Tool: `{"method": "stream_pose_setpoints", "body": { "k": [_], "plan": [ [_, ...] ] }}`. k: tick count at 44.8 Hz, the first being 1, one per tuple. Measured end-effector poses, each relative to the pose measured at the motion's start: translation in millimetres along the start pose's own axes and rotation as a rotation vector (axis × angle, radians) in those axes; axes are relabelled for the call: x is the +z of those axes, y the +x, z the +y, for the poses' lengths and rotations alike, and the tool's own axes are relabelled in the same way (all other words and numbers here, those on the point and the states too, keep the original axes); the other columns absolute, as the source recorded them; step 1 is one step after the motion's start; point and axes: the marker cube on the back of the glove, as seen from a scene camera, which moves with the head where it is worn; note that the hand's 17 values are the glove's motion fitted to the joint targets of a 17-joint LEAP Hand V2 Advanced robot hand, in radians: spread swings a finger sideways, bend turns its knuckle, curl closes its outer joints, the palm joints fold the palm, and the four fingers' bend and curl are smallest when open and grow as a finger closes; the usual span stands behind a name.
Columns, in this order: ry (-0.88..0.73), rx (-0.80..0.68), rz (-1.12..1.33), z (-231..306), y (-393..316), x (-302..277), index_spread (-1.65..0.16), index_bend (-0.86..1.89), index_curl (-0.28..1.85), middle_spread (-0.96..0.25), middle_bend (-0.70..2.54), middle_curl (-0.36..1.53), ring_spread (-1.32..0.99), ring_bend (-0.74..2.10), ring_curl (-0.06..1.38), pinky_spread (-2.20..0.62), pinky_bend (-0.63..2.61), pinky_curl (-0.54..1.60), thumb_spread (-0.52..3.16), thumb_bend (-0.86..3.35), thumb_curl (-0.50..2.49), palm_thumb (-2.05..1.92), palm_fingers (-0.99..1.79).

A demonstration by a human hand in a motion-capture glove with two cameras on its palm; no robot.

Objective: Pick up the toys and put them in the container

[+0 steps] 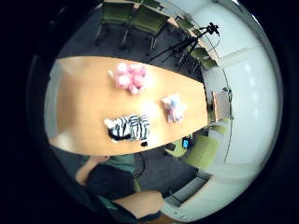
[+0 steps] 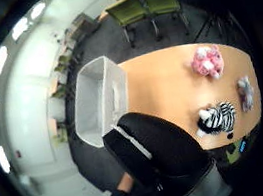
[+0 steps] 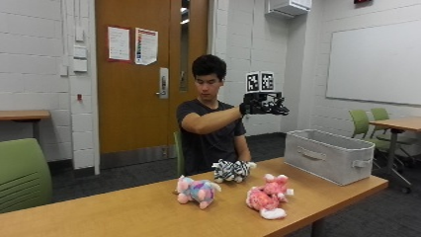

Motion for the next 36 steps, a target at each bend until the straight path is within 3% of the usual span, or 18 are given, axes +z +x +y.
{"method": "stream_pose_setpoints", "body": {
  "k": [12,21,36],
  "plan": [
    [-0.01,0.026,-0.021,27.4,56.1,24.2,-0.26,0.19,0.28,-0.13,0.24,0.24,-0.32,0.19,0.13,-0.06,0.42,0.25,1.07,-0.08,0.08,-0.12,0.16],
    [-0.071,0.076,-0.051,53.5,110.0,89.2,-0.29,0.27,0.33,-0.14,0.23,0.27,-0.31,0.15,0.13,-0.04,0.42,0.27,1.07,-0.09,0.09,-0.13,0.14],
    [-0.184,0.094,-0.067,94.7,126.5,184.2,-0.33,0.42,0.42,-0.14,0.2,0.31,-0.25,0.12,0.1,-0.03,0.45,0.31,1.0,-0.11,0.1,-0.16,0.0]
  ]
}}
